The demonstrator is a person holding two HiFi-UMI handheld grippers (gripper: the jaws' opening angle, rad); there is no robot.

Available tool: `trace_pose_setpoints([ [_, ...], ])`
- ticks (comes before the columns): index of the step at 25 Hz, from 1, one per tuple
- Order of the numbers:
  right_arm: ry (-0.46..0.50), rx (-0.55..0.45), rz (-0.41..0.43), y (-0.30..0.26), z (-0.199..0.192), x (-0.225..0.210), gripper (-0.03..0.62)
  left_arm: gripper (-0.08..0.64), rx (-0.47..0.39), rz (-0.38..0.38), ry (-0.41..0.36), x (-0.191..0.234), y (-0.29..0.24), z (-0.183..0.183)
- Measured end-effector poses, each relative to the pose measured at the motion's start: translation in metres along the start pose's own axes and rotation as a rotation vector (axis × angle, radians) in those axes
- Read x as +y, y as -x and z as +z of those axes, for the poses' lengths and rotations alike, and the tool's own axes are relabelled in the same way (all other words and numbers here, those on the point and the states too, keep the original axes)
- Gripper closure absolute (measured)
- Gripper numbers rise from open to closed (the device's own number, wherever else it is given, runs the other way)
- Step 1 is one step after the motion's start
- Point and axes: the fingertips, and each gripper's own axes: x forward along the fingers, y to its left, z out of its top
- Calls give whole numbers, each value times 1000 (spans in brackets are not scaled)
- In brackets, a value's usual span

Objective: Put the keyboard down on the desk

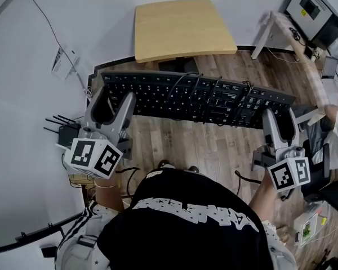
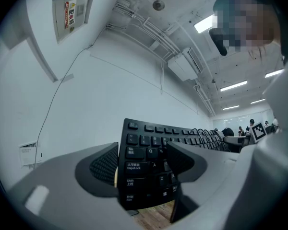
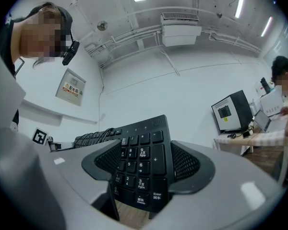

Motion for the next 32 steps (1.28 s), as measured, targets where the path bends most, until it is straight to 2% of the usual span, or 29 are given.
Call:
trace_pose_setpoints([
  [20, -46, 20, 35, -7, -4, -6, 272, 265, 26, 47, -14, -2, 5, 5],
  [32, -49, 15, 30, -7, -6, -6, 273, 266, 28, 43, -15, -2, 4, 4],
])
